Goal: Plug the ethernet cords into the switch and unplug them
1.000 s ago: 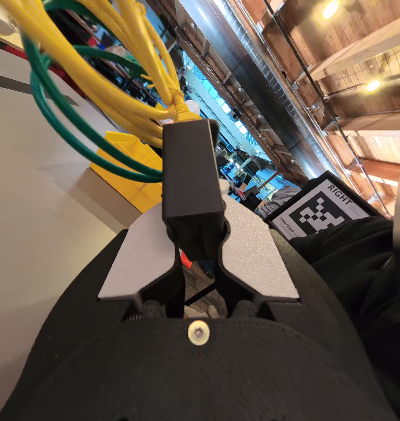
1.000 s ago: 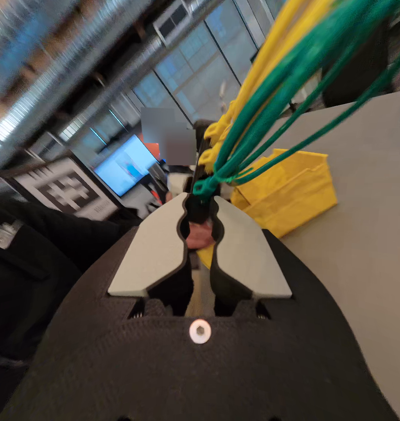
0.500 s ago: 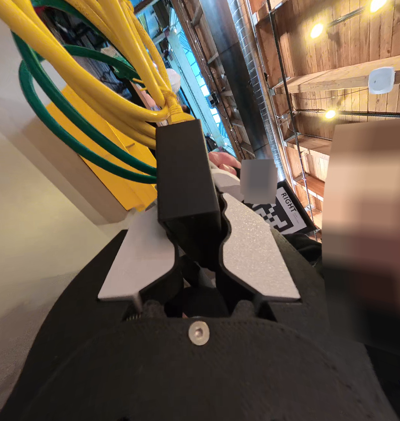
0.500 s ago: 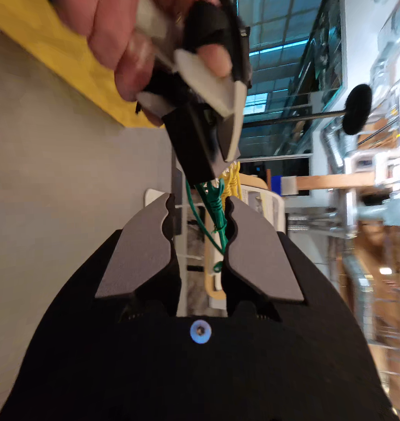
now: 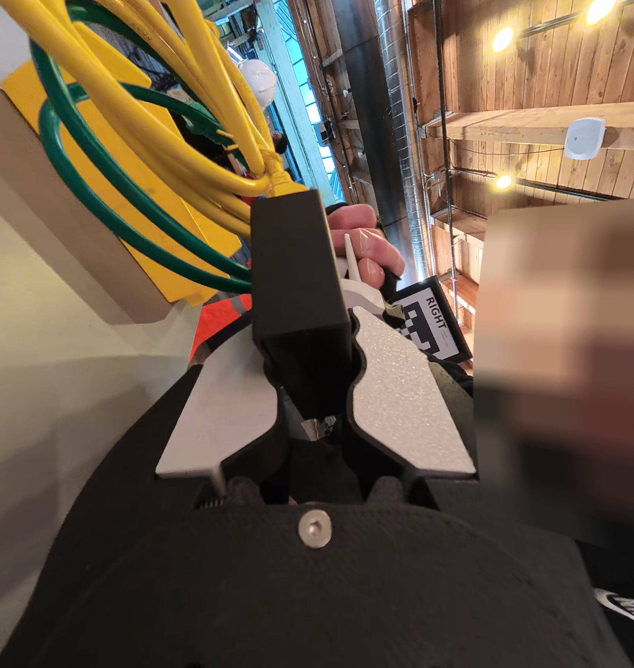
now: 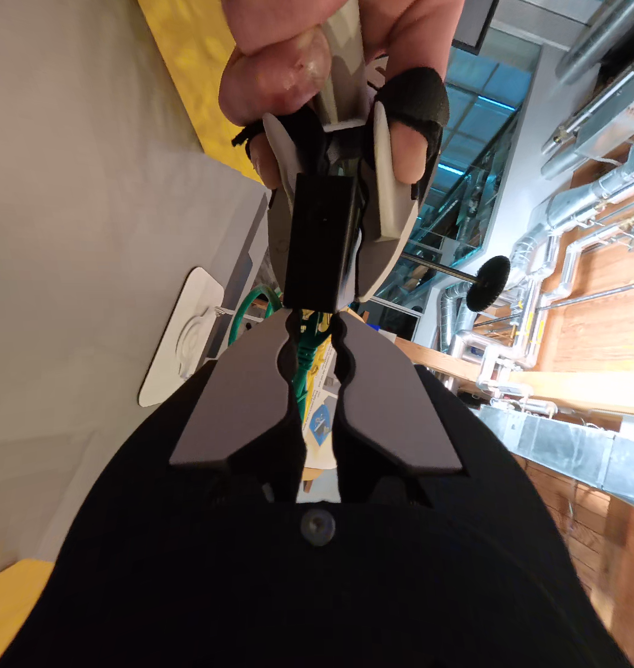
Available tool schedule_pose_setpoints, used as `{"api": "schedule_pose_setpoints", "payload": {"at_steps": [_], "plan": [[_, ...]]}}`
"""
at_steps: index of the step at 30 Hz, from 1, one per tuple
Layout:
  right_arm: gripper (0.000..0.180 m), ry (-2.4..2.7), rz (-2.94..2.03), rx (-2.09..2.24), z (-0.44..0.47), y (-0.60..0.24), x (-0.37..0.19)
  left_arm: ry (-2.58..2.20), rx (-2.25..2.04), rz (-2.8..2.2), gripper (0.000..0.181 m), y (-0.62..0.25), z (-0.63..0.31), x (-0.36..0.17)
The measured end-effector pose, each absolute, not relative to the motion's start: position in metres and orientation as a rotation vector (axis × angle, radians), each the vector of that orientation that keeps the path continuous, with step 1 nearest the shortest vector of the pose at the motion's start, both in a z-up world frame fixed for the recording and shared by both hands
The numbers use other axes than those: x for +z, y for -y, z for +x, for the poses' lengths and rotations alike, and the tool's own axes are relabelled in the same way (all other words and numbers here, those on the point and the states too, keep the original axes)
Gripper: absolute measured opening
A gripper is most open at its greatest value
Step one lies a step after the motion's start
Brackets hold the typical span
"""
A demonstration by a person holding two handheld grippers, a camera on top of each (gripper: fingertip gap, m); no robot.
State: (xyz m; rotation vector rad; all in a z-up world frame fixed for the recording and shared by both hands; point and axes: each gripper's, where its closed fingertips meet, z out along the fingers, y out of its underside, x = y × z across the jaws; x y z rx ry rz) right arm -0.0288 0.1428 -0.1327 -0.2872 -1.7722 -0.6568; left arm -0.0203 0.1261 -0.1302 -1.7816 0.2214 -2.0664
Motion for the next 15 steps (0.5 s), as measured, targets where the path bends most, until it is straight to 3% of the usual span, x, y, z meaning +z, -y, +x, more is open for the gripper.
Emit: {"api": "schedule_pose_setpoints", "payload": {"at_steps": [15], "plan": [[0.014, 1.854, -0.476, -0.611, -0.010, -0.155, -0.139, -0.165, -2.113, -1.653, 0.043, -0.124, -0.005, -0.133]]}}
